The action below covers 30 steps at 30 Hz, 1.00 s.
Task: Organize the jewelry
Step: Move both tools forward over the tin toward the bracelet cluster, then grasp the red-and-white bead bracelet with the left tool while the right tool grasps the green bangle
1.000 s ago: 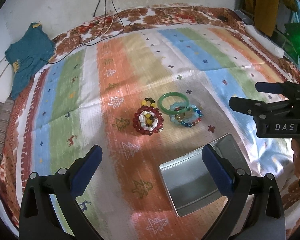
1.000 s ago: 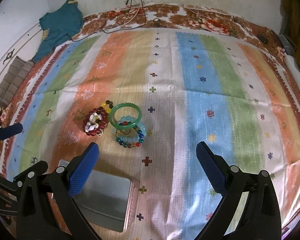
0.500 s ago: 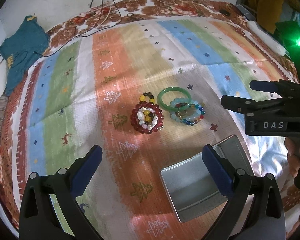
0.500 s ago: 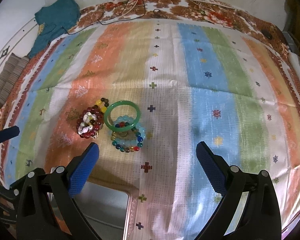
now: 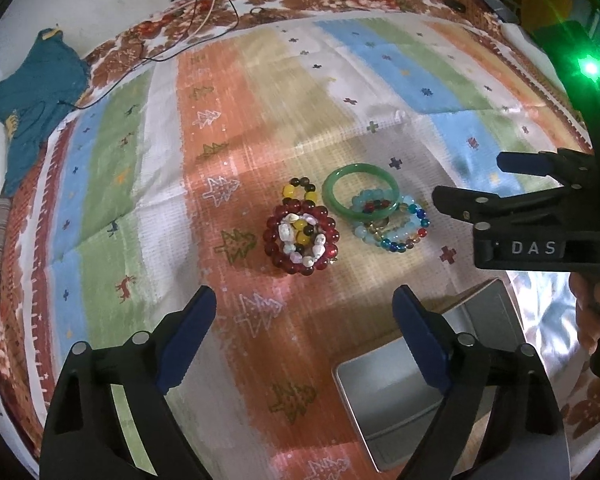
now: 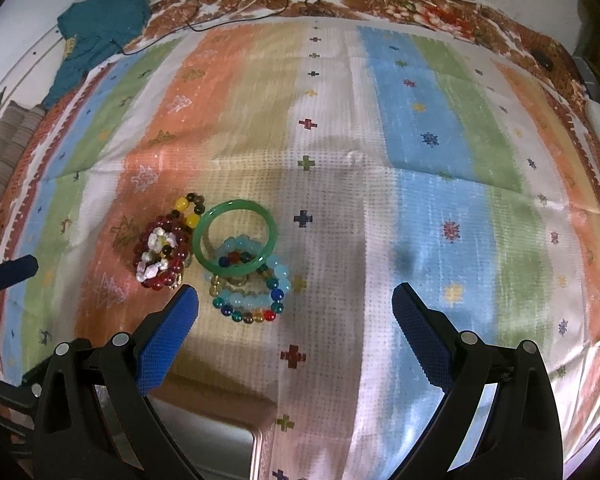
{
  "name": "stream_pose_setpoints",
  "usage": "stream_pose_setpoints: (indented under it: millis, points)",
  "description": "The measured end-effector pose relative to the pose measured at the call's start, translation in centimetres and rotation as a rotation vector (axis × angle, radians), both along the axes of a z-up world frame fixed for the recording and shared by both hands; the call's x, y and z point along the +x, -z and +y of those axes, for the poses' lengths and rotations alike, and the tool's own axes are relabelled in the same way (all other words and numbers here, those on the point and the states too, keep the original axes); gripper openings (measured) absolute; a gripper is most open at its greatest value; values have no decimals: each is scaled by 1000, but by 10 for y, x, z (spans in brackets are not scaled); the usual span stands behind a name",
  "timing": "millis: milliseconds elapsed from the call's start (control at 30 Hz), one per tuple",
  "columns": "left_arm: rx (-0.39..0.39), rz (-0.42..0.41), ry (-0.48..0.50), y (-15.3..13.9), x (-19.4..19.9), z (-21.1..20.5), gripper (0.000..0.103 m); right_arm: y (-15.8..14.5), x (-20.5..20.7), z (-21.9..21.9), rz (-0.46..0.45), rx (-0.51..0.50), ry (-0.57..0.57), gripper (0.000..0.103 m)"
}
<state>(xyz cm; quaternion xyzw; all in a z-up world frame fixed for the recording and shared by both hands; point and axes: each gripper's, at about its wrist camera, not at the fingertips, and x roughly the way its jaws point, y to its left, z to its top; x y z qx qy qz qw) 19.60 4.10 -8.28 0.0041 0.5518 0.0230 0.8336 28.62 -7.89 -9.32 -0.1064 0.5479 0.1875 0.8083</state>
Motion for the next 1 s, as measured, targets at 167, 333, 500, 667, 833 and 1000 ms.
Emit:
stream_pose_setpoints:
  millis: [167,333,500,667,833,1000]
  points:
    - [11,26,6,8,9,-1,83,6,7,7,16,4,-5,98]
    - [13,55,18,18,18,-1,78,15,16,13,37,-4,-3,98]
    - [2,71,11,24,25,3,75,16,23,15,63,26,14,97]
    - [-17,96,11,33,34,7,69,25,30,24,83,6,6,88]
    - [-27,121,25,43,42,6,60,37,36,30,105,-6,3,77]
    - [-35,136,39,52,49,6,50,48,42,32,126,-6,5,67]
